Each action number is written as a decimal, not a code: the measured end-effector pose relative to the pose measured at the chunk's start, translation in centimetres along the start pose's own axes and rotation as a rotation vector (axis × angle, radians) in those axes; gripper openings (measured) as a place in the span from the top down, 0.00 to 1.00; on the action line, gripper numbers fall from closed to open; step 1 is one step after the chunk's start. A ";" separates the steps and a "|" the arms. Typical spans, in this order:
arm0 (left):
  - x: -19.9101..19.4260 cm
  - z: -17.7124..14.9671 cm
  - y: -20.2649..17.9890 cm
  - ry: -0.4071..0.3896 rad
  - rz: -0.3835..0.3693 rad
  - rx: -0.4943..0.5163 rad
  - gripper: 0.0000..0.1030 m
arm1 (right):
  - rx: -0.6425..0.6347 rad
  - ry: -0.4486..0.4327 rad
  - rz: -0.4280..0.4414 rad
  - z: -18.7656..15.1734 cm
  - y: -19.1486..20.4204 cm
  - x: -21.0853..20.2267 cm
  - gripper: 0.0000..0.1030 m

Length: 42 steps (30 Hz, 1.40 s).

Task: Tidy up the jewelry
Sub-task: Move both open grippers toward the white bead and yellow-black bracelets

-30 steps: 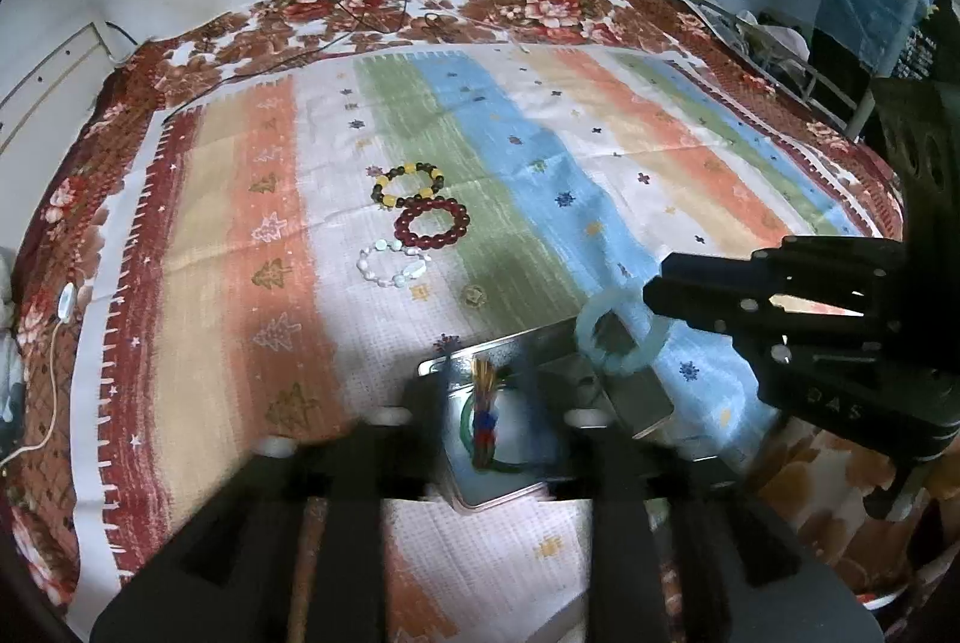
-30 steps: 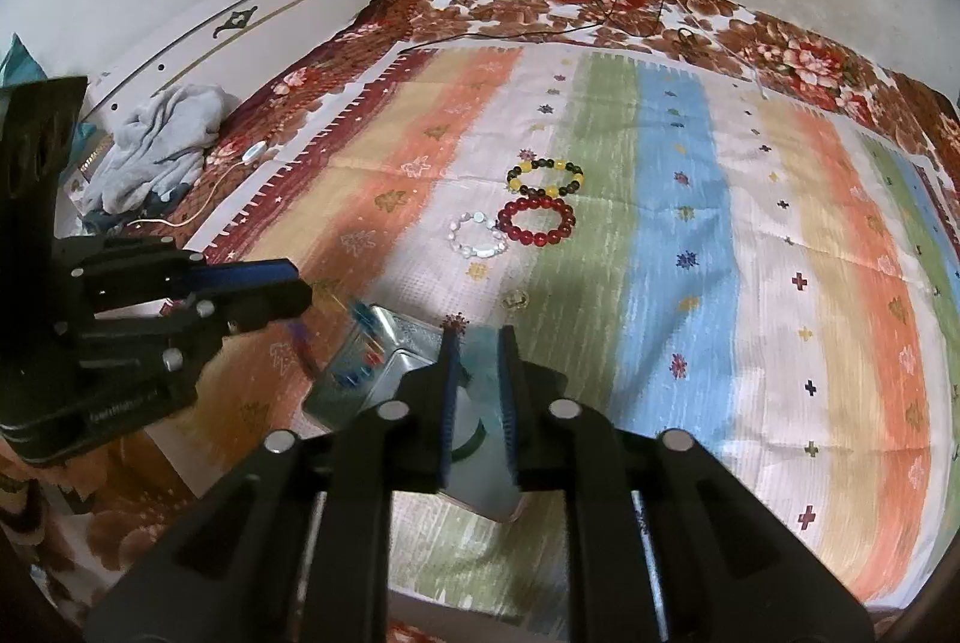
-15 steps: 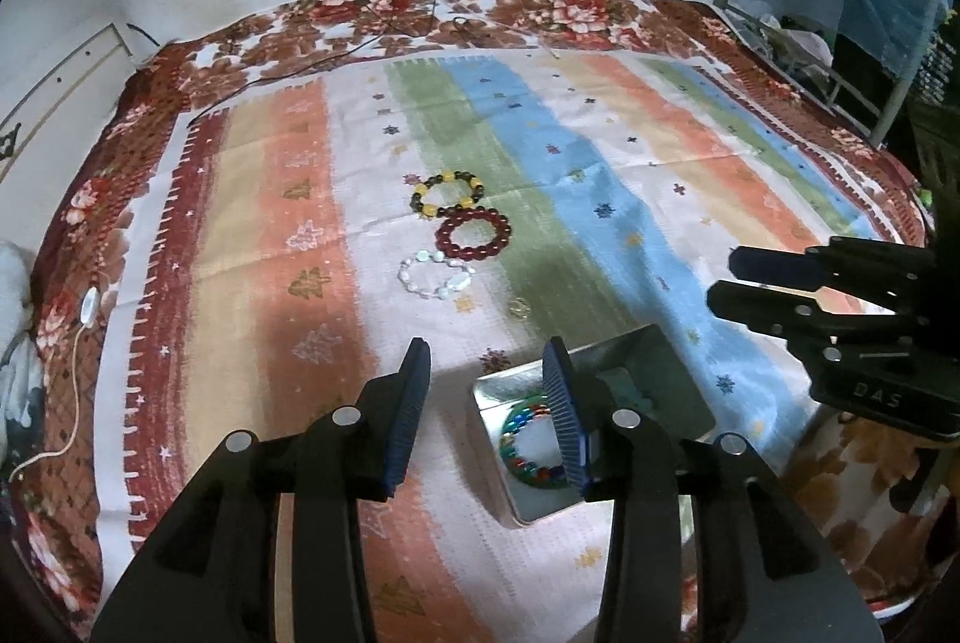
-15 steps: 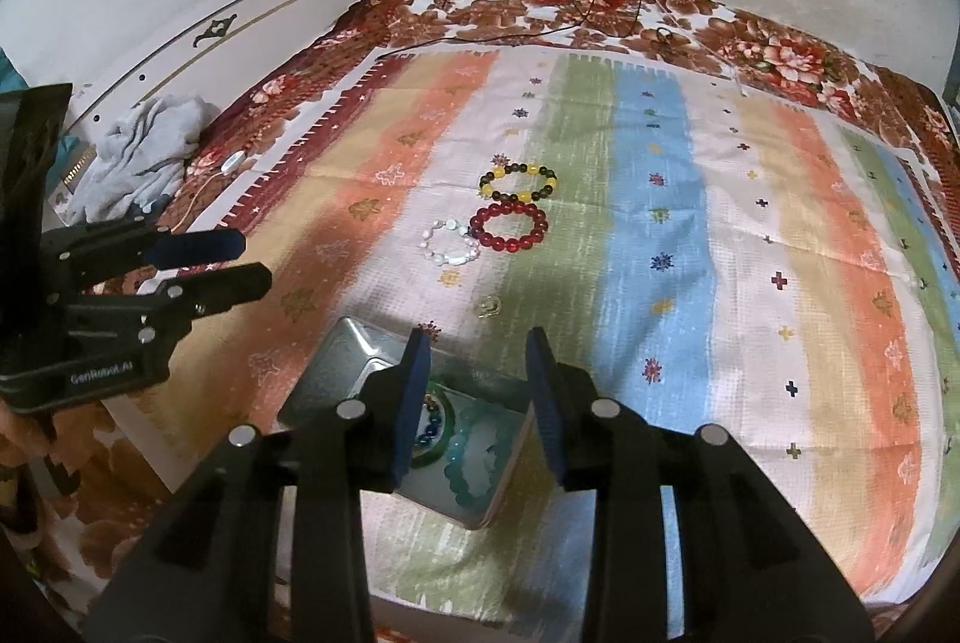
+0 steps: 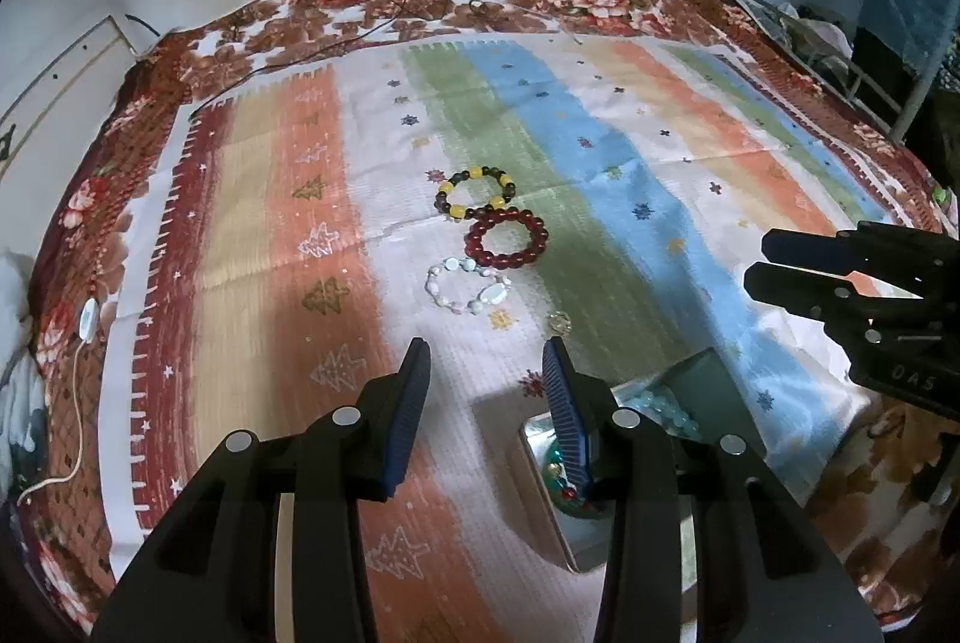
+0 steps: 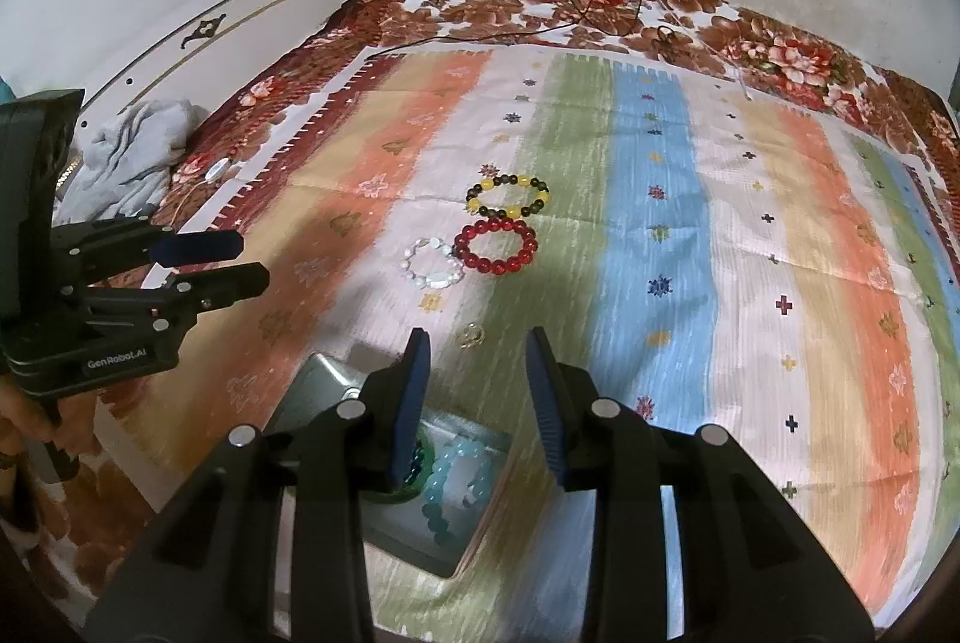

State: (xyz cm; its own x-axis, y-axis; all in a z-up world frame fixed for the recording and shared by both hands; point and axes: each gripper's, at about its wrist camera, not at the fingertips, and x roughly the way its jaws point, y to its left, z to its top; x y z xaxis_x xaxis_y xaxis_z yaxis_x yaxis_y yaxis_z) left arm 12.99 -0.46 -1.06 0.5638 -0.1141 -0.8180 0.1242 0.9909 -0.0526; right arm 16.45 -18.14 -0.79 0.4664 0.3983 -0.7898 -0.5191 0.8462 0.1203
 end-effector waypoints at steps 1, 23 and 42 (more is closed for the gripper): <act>0.3 0.2 0.1 0.003 0.002 -0.001 0.63 | 0.000 0.002 -0.001 0.2 -0.1 0.3 0.66; 6.4 4.2 3.0 0.073 0.007 -0.014 0.62 | -0.004 0.065 0.003 3.6 -2.3 6.3 0.60; 11.7 4.8 4.8 0.153 0.002 -0.022 0.62 | -0.005 0.120 0.021 5.6 -3.5 12.1 0.54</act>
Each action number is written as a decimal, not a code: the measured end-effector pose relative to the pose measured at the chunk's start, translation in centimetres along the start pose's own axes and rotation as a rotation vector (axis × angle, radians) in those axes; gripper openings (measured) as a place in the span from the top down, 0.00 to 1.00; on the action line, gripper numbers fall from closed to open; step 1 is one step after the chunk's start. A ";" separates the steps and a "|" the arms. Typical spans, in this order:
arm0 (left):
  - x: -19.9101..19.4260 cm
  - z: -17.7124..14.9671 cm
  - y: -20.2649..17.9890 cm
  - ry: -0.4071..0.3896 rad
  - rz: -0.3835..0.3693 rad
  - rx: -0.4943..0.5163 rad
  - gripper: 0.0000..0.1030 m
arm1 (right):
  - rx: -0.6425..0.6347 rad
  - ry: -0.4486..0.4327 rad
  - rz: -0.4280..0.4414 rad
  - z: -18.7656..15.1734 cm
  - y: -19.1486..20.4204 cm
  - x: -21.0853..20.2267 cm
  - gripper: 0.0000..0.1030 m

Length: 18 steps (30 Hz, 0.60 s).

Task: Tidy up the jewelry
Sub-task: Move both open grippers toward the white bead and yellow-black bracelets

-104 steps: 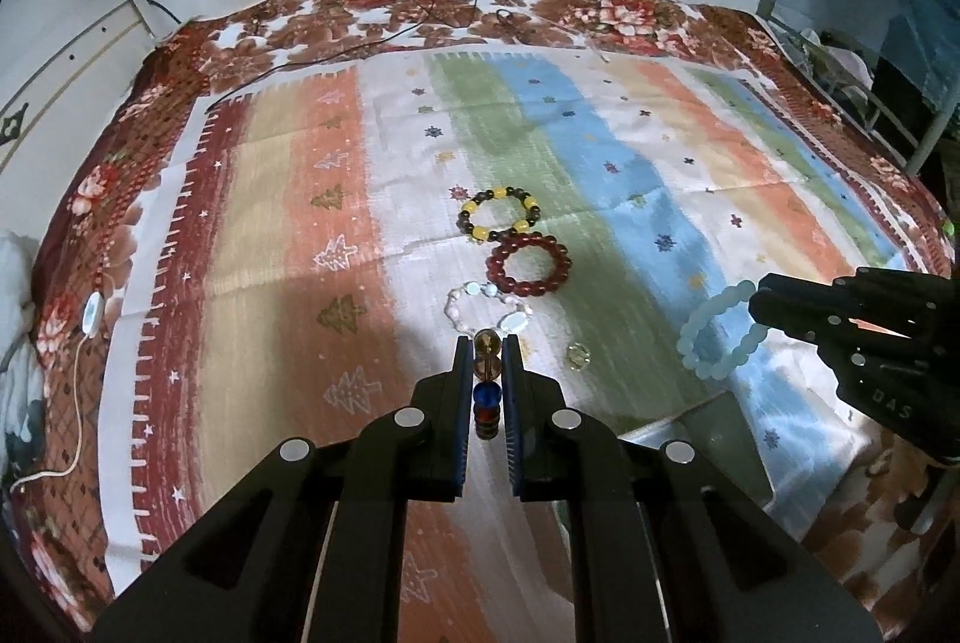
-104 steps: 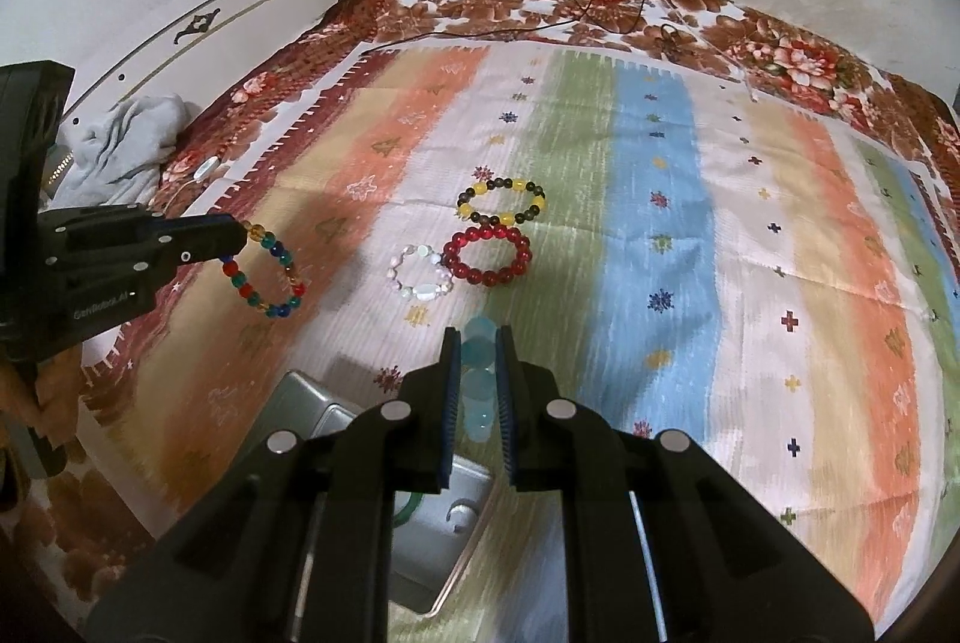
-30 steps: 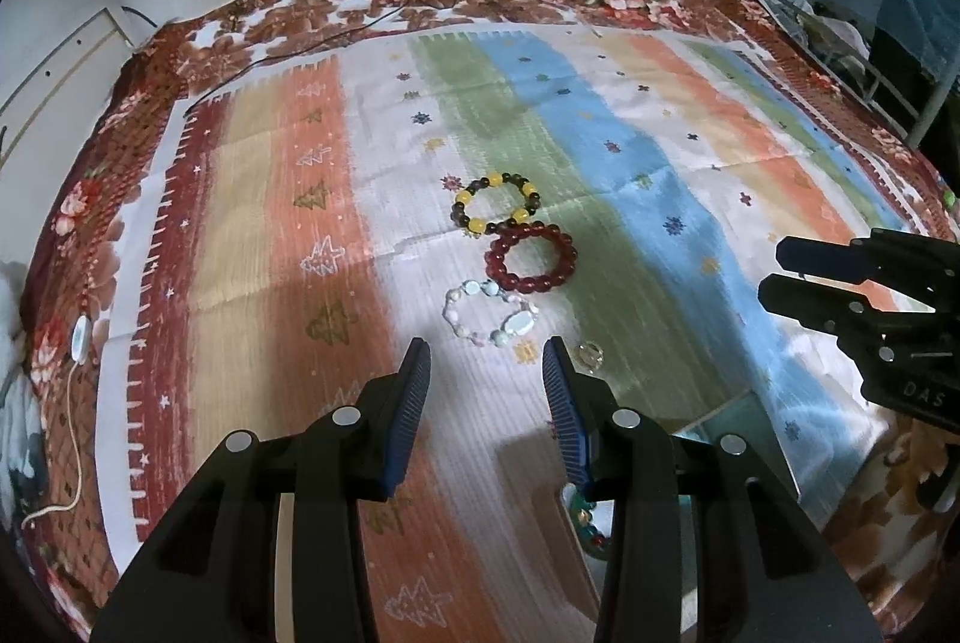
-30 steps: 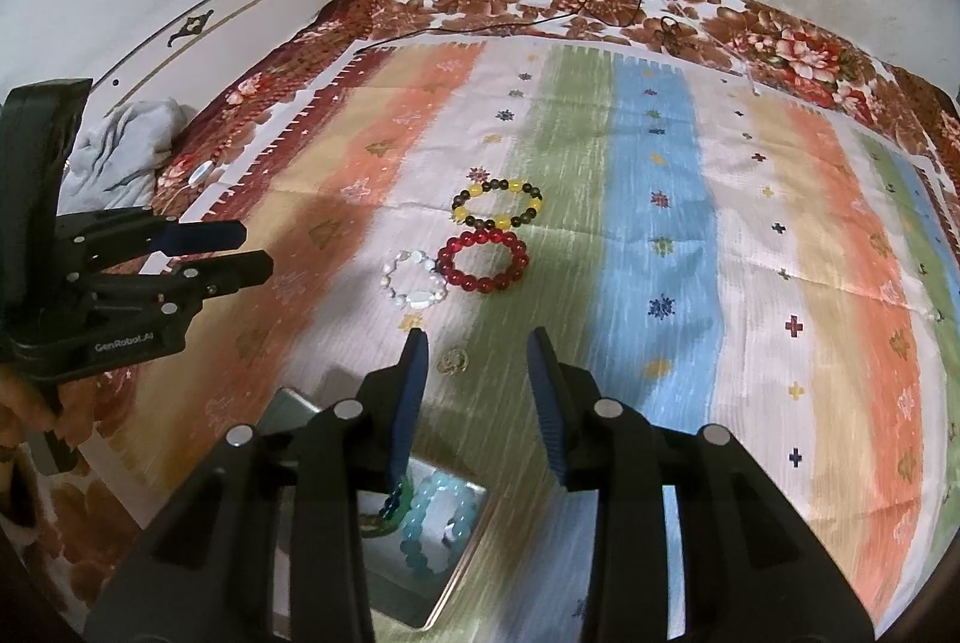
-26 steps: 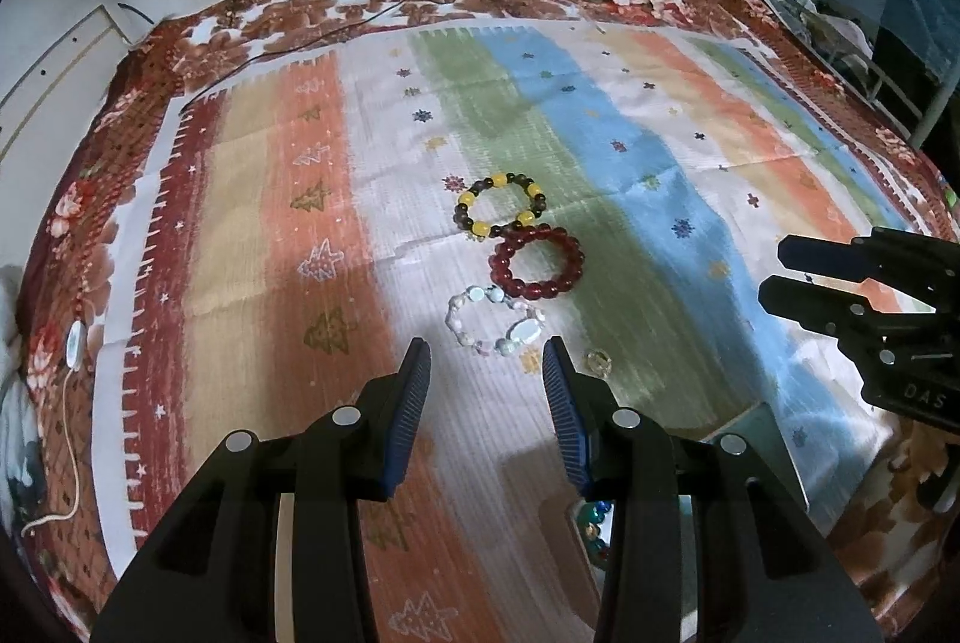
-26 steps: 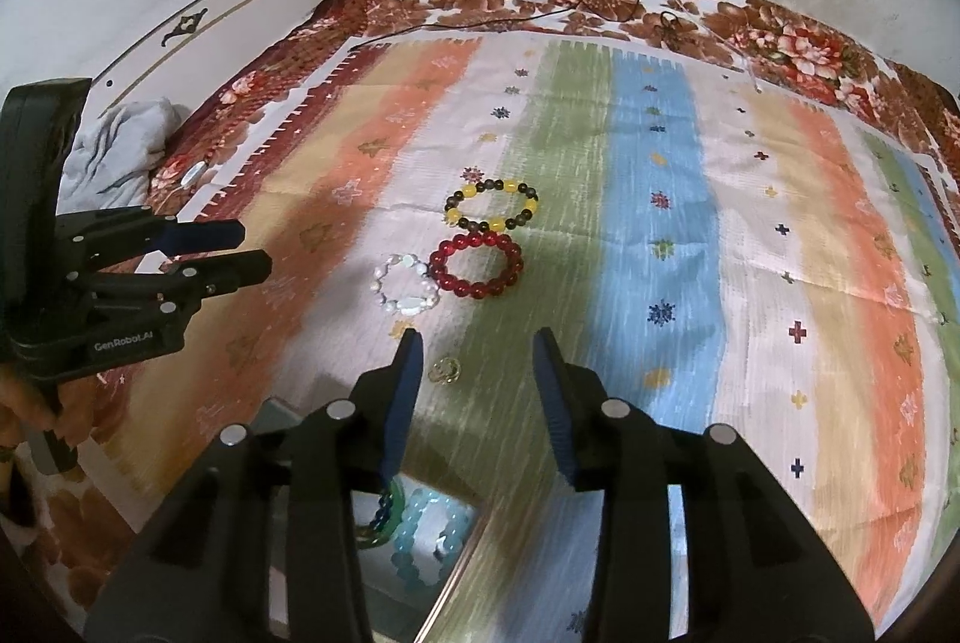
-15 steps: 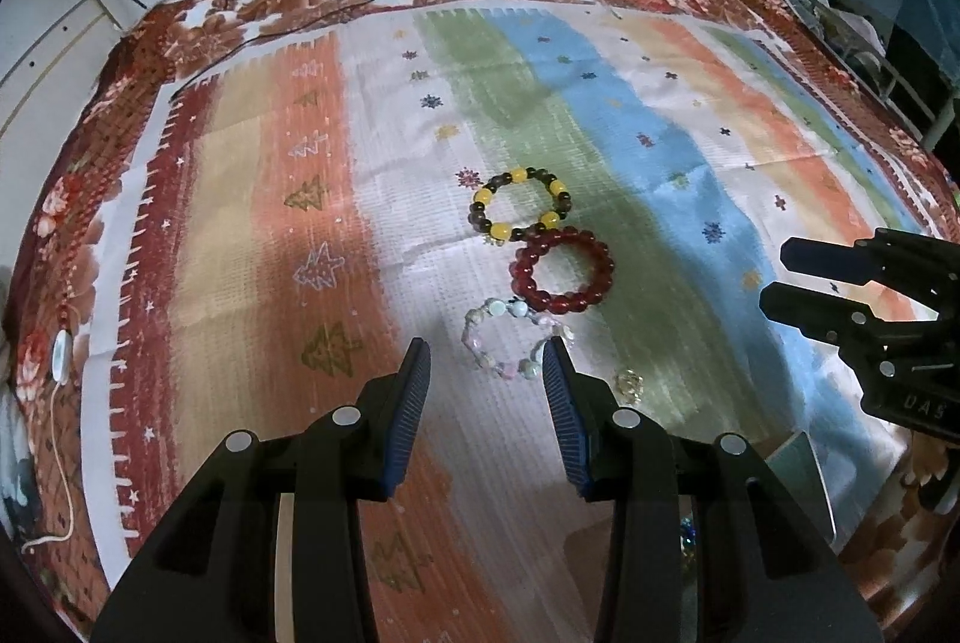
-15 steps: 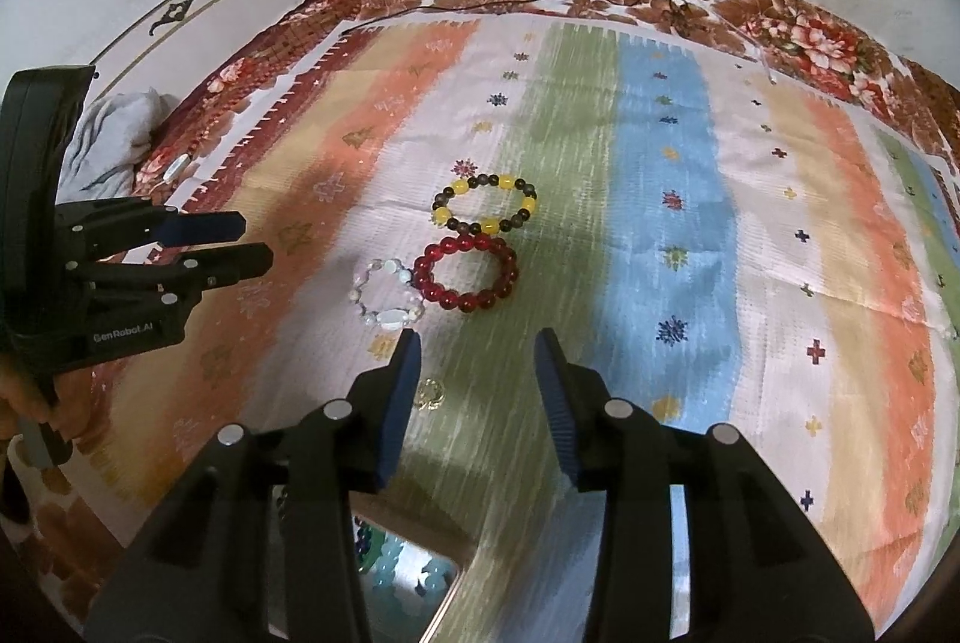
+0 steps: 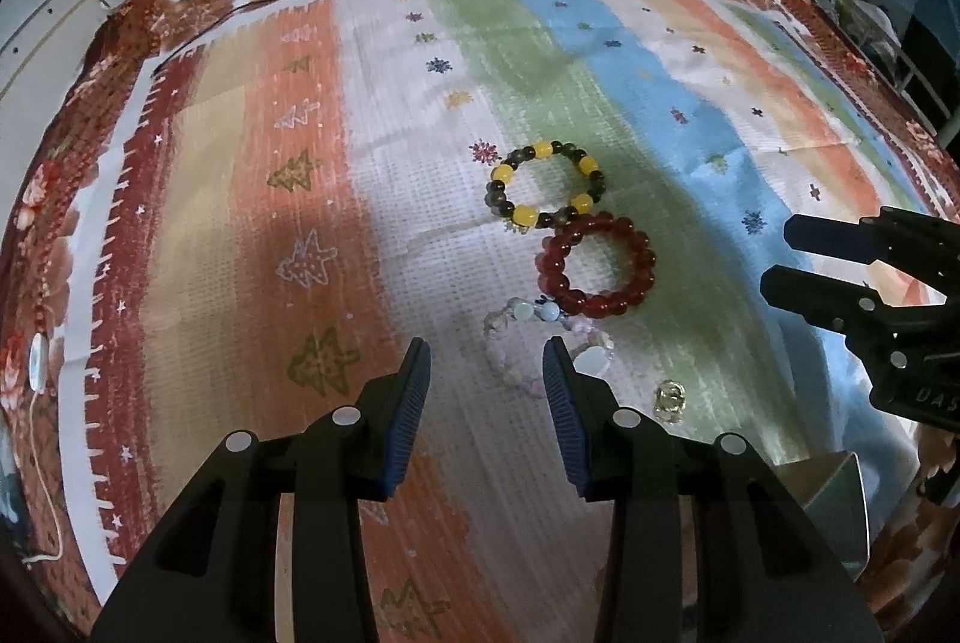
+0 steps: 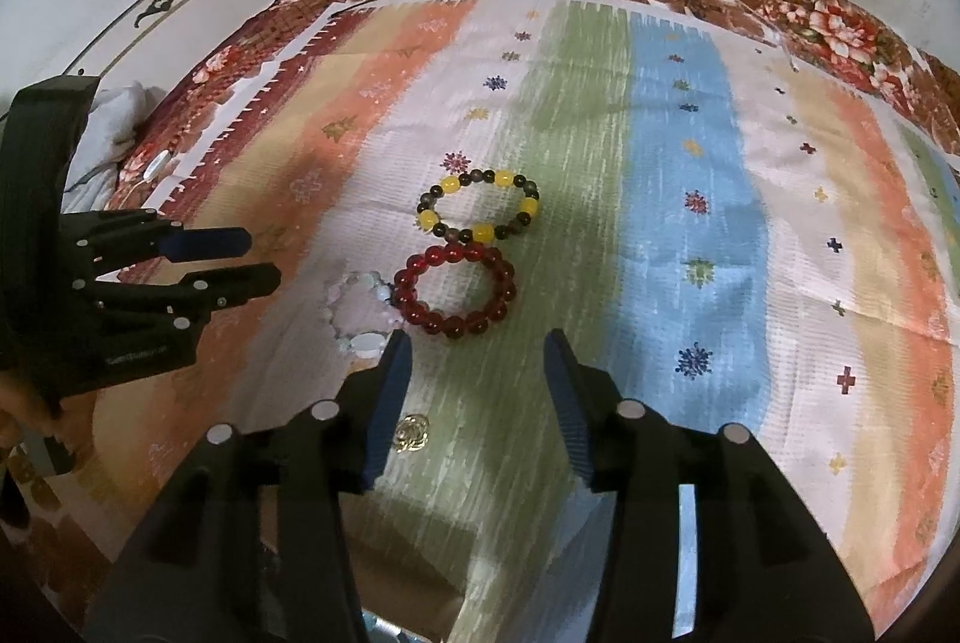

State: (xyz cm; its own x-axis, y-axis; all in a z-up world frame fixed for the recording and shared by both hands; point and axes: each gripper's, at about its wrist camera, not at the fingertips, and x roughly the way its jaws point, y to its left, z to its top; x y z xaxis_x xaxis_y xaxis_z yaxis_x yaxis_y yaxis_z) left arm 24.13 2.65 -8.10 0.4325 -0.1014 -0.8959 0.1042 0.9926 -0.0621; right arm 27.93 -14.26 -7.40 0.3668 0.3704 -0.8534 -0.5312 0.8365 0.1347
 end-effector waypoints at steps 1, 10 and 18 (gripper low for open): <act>0.3 0.1 0.0 0.006 -0.002 -0.002 0.62 | -0.001 0.001 0.000 0.1 0.0 0.2 0.54; 2.5 -0.1 -0.2 0.049 0.004 0.019 0.62 | 0.003 0.033 -0.001 1.2 -0.4 3.1 0.54; 4.2 -0.2 0.4 0.082 0.004 0.015 0.62 | -0.004 0.052 -0.007 2.4 -0.7 5.5 0.54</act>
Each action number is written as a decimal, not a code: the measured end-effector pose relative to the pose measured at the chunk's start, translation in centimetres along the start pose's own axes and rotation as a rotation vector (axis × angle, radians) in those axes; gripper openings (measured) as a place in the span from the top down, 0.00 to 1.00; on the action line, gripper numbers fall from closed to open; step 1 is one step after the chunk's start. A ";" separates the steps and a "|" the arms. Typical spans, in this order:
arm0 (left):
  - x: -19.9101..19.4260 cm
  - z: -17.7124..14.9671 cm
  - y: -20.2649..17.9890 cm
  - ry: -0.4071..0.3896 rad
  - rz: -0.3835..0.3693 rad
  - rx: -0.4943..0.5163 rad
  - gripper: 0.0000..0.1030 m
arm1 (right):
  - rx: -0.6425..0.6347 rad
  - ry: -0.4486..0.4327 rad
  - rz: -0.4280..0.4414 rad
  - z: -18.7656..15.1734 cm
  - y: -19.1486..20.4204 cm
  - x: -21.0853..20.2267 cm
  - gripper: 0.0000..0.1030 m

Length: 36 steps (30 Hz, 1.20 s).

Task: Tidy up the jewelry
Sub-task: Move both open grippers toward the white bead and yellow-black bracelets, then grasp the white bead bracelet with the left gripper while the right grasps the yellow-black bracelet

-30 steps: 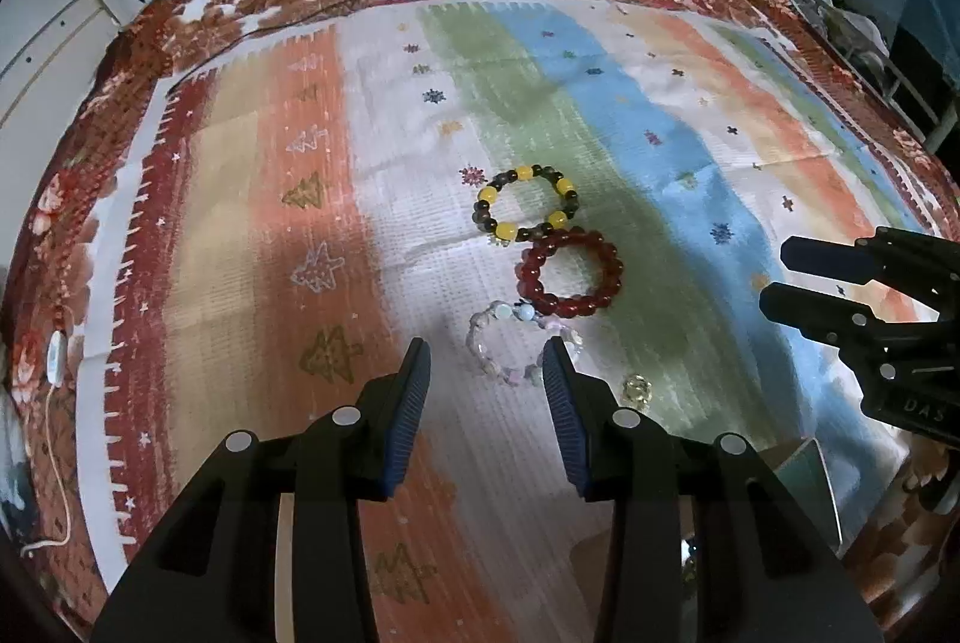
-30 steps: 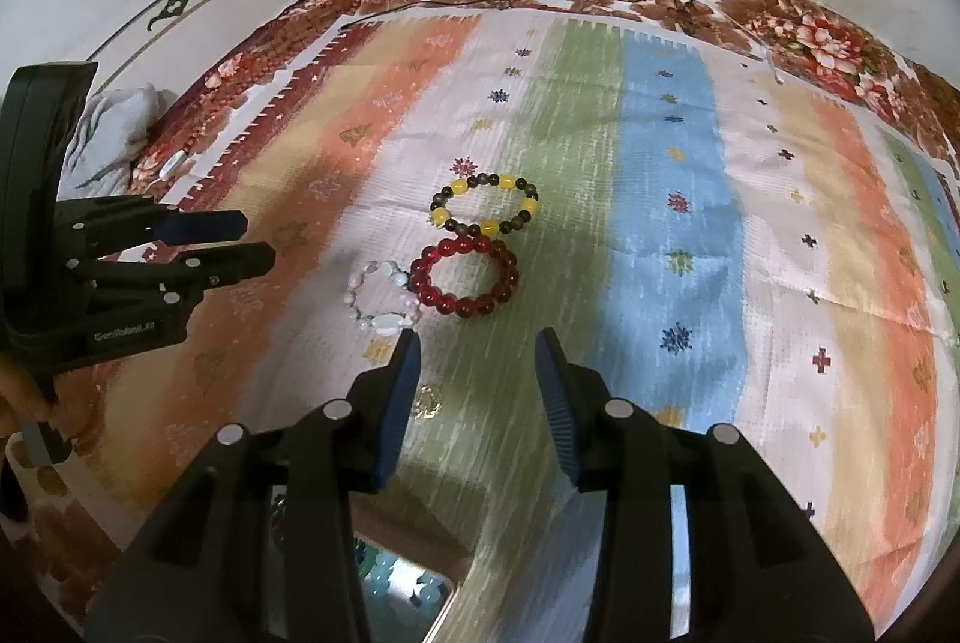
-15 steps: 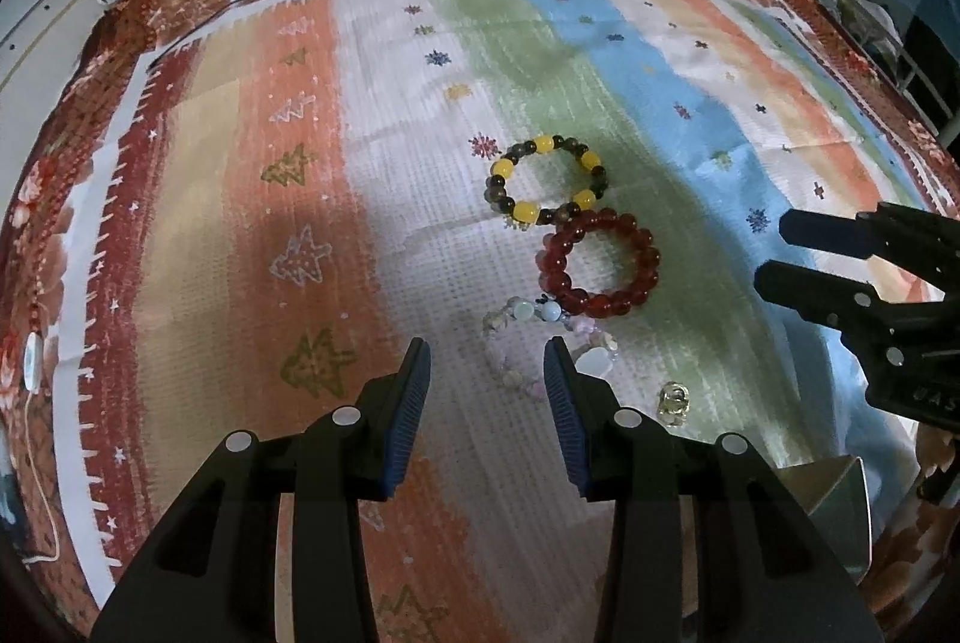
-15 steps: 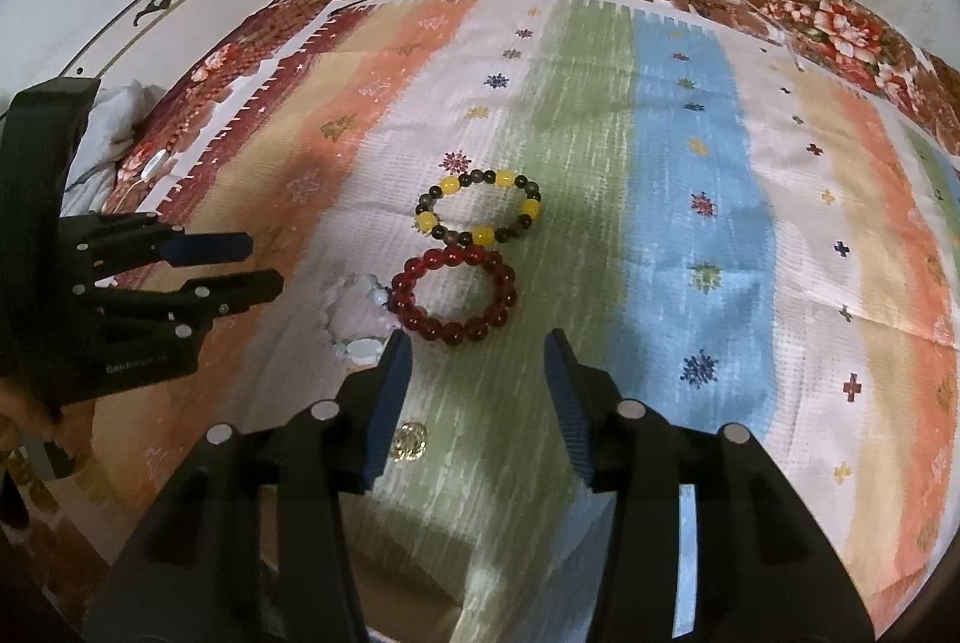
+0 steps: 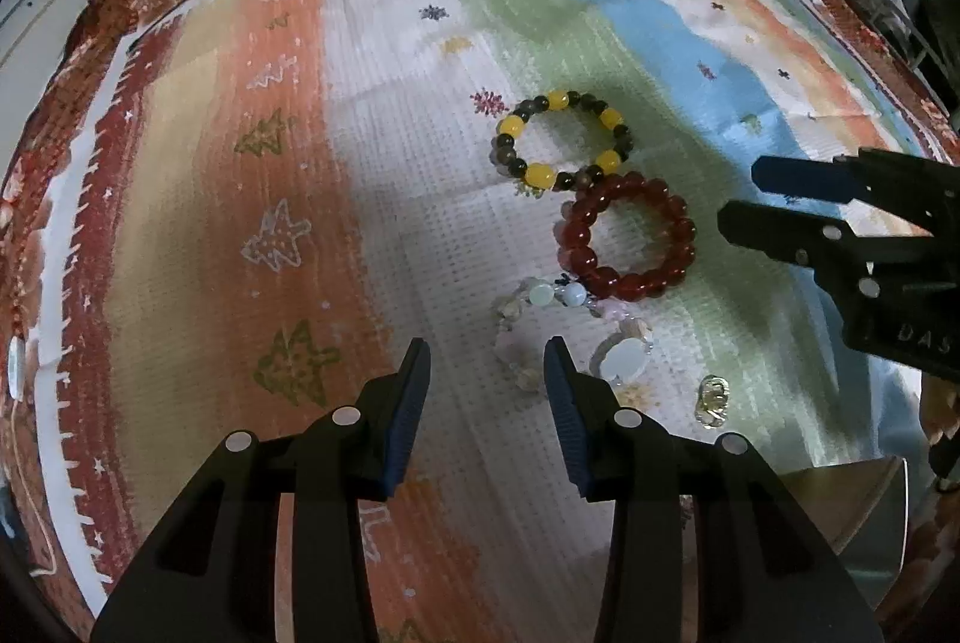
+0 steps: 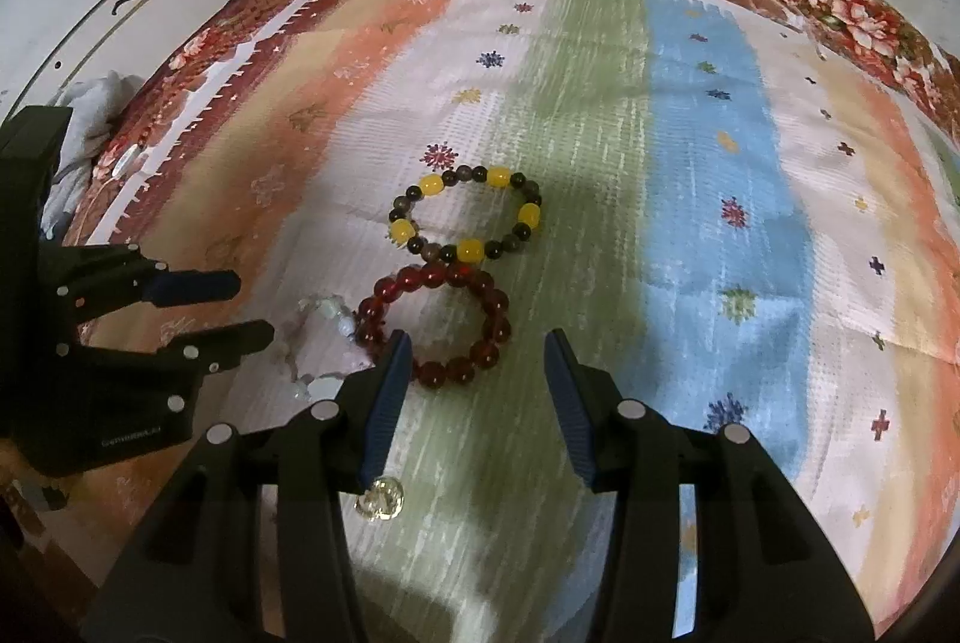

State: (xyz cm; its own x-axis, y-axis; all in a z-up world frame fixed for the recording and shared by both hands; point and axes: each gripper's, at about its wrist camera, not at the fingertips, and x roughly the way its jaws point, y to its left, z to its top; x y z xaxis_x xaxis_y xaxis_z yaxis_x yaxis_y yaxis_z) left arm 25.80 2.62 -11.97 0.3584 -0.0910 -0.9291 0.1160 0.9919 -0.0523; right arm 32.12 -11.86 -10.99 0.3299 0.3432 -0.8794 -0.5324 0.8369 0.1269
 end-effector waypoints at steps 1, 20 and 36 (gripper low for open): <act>0.3 0.0 0.0 0.007 -0.003 -0.002 0.62 | -0.001 0.001 0.000 0.2 -0.1 0.2 0.54; 2.5 -0.1 0.3 0.047 -0.017 0.005 0.61 | 0.073 0.026 0.020 4.4 -2.6 5.1 0.53; 3.2 0.2 -0.2 0.042 -0.002 0.062 0.64 | 0.094 0.035 0.021 5.3 -3.0 7.8 0.48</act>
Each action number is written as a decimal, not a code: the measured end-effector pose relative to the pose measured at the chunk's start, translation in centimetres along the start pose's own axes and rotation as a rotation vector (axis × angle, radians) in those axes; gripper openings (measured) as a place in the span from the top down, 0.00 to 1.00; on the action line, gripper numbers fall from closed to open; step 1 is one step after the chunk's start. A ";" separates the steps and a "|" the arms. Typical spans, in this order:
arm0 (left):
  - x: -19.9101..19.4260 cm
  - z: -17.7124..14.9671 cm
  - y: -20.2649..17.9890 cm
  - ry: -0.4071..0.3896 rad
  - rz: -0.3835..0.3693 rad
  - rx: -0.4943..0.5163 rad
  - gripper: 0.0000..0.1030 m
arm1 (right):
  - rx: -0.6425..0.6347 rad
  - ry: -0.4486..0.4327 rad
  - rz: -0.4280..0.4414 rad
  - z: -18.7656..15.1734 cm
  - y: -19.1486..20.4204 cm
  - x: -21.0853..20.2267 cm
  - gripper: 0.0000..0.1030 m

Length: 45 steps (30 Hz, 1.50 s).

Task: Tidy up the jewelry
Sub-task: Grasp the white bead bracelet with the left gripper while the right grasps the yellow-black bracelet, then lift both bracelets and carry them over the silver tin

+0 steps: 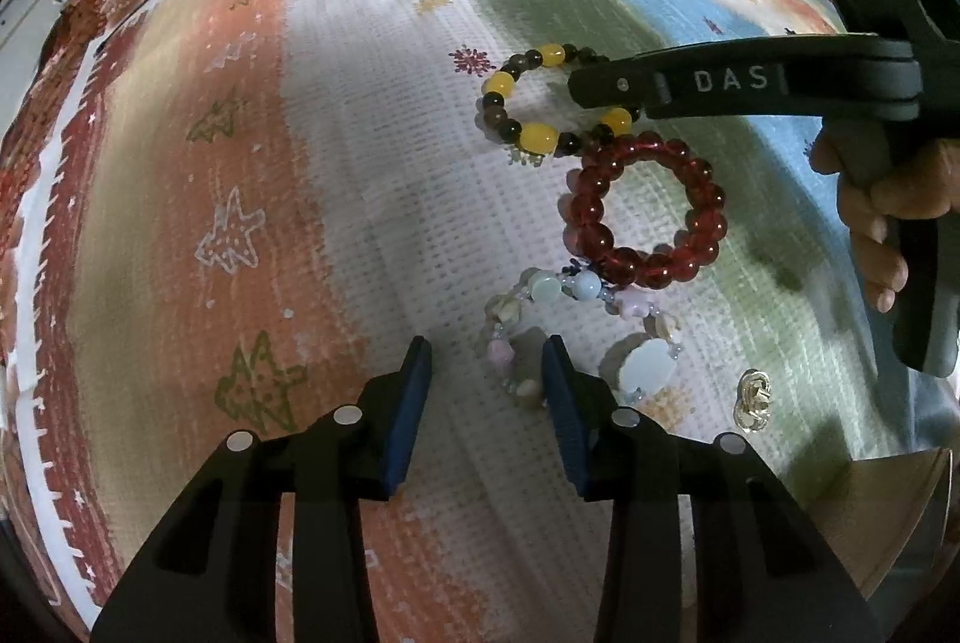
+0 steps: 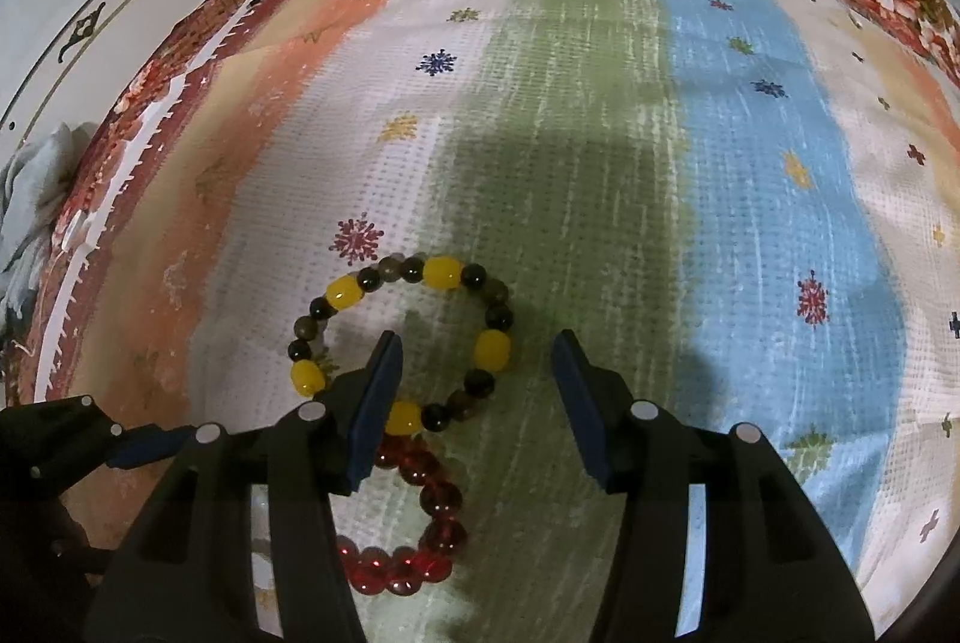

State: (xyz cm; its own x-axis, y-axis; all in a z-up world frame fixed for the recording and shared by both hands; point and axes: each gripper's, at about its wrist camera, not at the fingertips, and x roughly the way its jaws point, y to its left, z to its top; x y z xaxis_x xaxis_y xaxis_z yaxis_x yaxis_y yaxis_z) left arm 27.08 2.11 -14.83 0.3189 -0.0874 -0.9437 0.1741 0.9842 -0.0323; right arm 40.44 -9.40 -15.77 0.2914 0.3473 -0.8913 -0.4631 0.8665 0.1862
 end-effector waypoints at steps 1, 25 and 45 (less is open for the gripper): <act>0.0 0.0 0.0 -0.001 0.000 0.002 0.65 | -0.004 0.001 -0.008 0.0 0.1 0.1 0.50; -2.7 0.2 0.5 -0.049 -0.009 -0.035 0.91 | -0.066 -0.040 -0.044 -0.7 1.2 -2.6 0.87; -7.6 0.7 1.3 -0.164 -0.012 -0.094 0.91 | -0.096 -0.119 -0.048 -1.9 4.1 -8.9 0.88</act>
State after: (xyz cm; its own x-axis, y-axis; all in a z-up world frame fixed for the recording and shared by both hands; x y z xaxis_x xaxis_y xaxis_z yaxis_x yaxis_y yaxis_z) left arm 25.48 3.92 -7.48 0.4666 -0.1154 -0.8769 0.0936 0.9923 -0.0808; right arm 34.32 -9.61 -7.85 0.4096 0.3513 -0.8419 -0.5222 0.8470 0.0994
